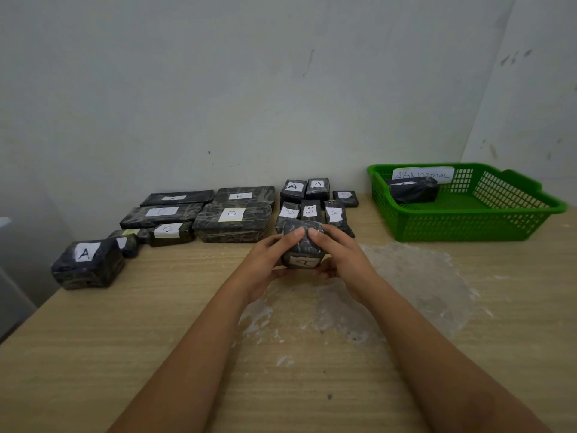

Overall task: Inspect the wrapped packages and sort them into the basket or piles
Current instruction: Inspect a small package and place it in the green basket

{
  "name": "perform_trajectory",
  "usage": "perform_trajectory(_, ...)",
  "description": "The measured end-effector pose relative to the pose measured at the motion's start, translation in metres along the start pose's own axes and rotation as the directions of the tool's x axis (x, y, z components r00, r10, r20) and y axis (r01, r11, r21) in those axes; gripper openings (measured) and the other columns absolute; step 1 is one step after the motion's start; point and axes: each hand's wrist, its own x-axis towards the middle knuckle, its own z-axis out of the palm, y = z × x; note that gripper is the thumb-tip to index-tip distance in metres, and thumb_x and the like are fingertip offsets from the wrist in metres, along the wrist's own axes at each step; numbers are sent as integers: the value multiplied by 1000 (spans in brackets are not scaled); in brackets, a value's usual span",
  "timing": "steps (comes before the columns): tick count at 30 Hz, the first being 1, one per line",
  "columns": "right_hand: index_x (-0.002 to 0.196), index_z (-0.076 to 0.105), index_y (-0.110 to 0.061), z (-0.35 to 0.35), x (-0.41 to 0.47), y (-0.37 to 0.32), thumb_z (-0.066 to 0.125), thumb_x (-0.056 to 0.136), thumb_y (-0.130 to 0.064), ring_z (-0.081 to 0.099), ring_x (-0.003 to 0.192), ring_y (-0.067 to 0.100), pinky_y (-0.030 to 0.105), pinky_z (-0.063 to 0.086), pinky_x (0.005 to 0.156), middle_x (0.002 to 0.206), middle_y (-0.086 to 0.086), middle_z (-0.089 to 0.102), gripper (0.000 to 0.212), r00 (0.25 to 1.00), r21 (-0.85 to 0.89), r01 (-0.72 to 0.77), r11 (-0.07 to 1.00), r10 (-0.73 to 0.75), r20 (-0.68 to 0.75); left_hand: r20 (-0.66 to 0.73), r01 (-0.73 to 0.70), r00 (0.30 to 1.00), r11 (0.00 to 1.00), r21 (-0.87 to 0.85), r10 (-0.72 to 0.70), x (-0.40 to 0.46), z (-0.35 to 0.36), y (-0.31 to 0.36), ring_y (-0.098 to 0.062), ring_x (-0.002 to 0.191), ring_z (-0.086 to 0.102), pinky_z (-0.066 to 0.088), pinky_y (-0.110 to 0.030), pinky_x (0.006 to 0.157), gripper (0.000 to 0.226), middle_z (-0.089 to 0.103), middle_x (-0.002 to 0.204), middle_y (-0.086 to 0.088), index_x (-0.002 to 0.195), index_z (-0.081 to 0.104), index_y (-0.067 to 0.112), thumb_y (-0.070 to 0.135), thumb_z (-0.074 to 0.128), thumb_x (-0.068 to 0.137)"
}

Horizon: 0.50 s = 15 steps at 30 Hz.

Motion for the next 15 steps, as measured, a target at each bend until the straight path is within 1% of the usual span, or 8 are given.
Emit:
perform_trajectory(2, 110, 67, -34, -1, 1, 0, 63, 97, -48, 62, 56, 14, 28, 50, 54, 100, 2, 73, 20, 1000, -6, 14, 1000, -14, -19, -6, -12, 1000, 1000, 4, 12, 0, 0, 0, -18, 110, 71, 56, -38, 89, 71, 75, 120, -4, 126, 69, 21, 63, 83, 70)
perform_trajectory(4, 107, 69, -33, -3, 1, 0, 62, 97, -50, 57, 53, 14, 30, 48, 54, 96, -1, 73, 22, 999, 2, 15, 1000, -15, -29, -7, -43, 999, 999, 18, 43, 0, -1, 0, -14, 112, 70, 55, -35, 86, 70, 71, 126, -2, 132, 64, 27, 56, 87, 73)
perform_trajectory(5, 108, 70, -31, -3, 1, -1, 60, 97, -54, 56, 53, 14, 30, 48, 53, 96, -1, 73, 27, 999, 5, 12, 1000, -12, -34, -2, -63, 998, 998, 27, 63, 0, -2, 0, -13, 112, 70, 54, -34, 86, 70, 70, 128, -1, 133, 63, 29, 51, 88, 72)
perform_trajectory(7, 111, 71, -30, -4, 2, 1, 54, 96, -63, 57, 57, 15, 29, 48, 52, 100, 2, 74, 40, 999, -32, -5, 999, 3, -39, 2, -101, 995, 994, 40, 101, 0, -3, -1, -13, 111, 71, 56, -28, 84, 69, 70, 128, -2, 133, 63, 26, 45, 86, 70)
perform_trajectory(9, 110, 71, -32, -3, 3, 2, 45, 95, -74, 58, 61, 17, 30, 48, 53, 102, 6, 74, 52, 999, -104, -36, 994, 33, -34, -27, -128, 991, 990, 58, 129, 1, -4, -2, -15, 109, 72, 58, -24, 82, 69, 71, 126, -5, 129, 66, 22, 46, 85, 68)
perform_trajectory(12, 110, 70, -35, -2, 1, -1, 31, 90, -85, 63, 63, 19, 28, 51, 53, 100, 8, 74, 66, 996, -177, -92, 980, 91, -14, -96, -110, 989, 992, 63, 116, 2, -4, -3, -19, 105, 73, 61, -34, 85, 72, 71, 120, -9, 123, 68, 18, 55, 84, 63)
perform_trajectory(14, 113, 68, -39, -3, -2, -4, 27, 87, -87, 70, 76, 17, 26, 52, 56, 102, -1, 75, 69, 996, -211, -80, 974, 87, 21, -126, -83, 988, 996, 43, 87, 2, -2, -2, -21, 101, 74, 61, -35, 81, 73, 74, 114, -9, 118, 69, 14, 60, 80, 62)
perform_trajectory(15, 117, 67, -40, -3, -3, -5, 27, 86, -87, 72, 84, 15, 27, 53, 61, 106, -6, 74, 68, 996, -226, -66, 972, 78, 44, -142, -65, 988, 998, 28, 68, 2, -2, 0, -21, 98, 74, 61, -34, 78, 74, 76, 111, -9, 116, 69, 13, 62, 77, 62)
